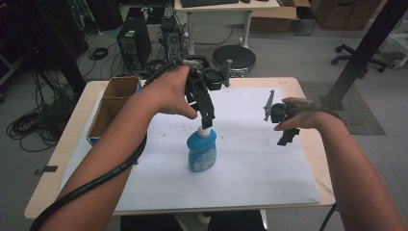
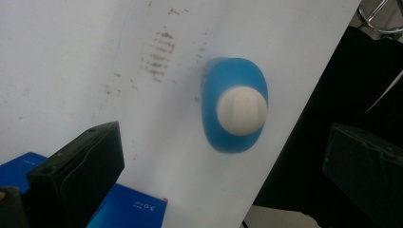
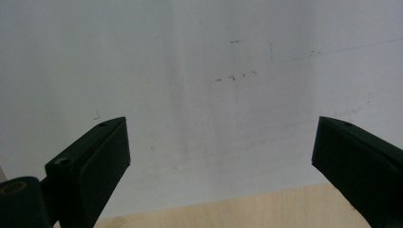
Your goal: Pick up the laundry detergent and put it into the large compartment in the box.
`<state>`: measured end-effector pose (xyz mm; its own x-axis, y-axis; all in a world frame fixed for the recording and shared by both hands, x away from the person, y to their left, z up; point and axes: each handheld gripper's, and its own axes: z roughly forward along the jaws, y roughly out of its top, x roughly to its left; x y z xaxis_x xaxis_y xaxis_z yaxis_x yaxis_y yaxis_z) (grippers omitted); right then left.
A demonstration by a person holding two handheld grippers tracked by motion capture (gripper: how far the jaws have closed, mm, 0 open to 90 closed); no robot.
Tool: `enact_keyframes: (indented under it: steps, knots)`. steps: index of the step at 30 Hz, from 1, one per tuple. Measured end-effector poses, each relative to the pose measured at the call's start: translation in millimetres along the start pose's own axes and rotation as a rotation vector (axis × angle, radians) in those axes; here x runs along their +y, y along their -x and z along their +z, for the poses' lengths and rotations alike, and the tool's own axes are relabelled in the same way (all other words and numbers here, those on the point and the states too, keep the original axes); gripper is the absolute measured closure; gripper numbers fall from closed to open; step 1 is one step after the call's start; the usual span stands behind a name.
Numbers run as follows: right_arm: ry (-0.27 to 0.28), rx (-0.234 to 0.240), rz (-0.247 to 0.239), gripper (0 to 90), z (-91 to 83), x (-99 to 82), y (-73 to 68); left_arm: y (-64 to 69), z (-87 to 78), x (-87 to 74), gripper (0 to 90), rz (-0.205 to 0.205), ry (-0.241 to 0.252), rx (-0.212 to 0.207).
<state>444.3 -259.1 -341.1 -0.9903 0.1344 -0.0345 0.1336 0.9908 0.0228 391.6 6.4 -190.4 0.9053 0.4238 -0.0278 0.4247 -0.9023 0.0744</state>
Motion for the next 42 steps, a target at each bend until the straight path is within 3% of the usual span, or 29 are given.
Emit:
enact_keyframes:
  steps: [18,42]
  knots:
    - [0.006,-0.003,0.0,5.3,-0.2,-3.0,-1.4,5.2,27.5,3.8,0.2,-0.025,-0.039,0.018]
    - [0.008,0.003,-0.001,5.5,2.3,1.3,-2.6,4.7,63.3,3.1,0.2,-0.026,-0.05,-0.015]
